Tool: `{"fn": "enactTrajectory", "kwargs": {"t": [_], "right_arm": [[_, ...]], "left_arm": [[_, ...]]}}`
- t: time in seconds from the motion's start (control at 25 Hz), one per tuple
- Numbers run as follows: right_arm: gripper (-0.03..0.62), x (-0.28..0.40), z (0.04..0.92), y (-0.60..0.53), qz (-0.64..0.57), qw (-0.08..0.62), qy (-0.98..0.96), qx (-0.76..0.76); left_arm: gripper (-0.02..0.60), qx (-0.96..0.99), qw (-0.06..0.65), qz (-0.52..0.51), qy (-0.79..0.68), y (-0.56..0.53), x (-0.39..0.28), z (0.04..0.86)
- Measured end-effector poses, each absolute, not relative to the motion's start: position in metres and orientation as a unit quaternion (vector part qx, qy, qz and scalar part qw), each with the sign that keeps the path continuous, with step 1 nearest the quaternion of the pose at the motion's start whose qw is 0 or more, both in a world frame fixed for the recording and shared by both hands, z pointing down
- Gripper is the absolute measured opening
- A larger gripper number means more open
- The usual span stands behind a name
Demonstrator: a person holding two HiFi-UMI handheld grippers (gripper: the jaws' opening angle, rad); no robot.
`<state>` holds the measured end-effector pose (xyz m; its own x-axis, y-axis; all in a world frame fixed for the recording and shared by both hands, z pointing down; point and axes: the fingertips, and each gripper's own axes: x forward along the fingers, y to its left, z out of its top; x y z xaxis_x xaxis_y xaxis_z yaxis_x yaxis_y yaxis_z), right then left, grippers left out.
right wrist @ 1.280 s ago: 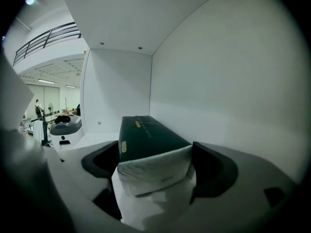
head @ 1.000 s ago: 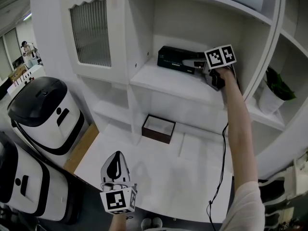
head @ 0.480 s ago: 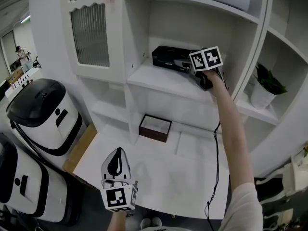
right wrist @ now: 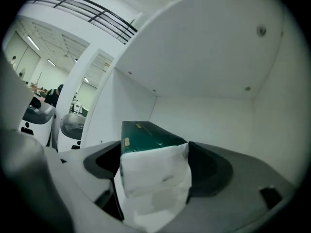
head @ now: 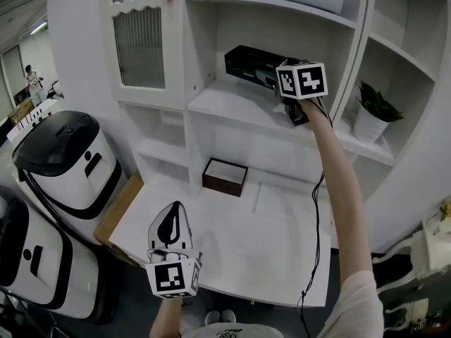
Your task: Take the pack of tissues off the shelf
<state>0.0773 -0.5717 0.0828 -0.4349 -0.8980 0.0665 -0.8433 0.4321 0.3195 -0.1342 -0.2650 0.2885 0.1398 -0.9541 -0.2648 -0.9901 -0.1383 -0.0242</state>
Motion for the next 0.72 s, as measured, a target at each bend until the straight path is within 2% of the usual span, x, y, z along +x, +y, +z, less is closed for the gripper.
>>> {"fn": "enactTrajectory", "kwargs": {"t": [0.2, 0.36, 0.48, 0.72], "right_arm": [[0.43, 0.088, 0.055, -0.499, -0.199, 0.097, -0.792, 0.569], [0.431, 0.098, 0.055, -0.43, -0.25, 0.053, -0.762, 0.595], [0.431, 0.102, 0.078, -0.372, -0.279, 0.014, -0.743, 0.608], [0.43, 0.091, 0.152, -0.275, -0.313, -0.011, -0.727, 0.611]], "left_arm": [[-0.002, -0.757, 0.124, 0.106, 0.633, -0.244, -0.121, 0.263], [-0.002, -0.76, 0.132, 0.132, 0.623, -0.234, -0.111, 0.243], [-0.002, -0.767, 0.15, 0.14, 0.608, -0.223, -0.099, 0.231], [-0.002, -0.782, 0.177, 0.136, 0.582, -0.201, -0.076, 0.228]]}}
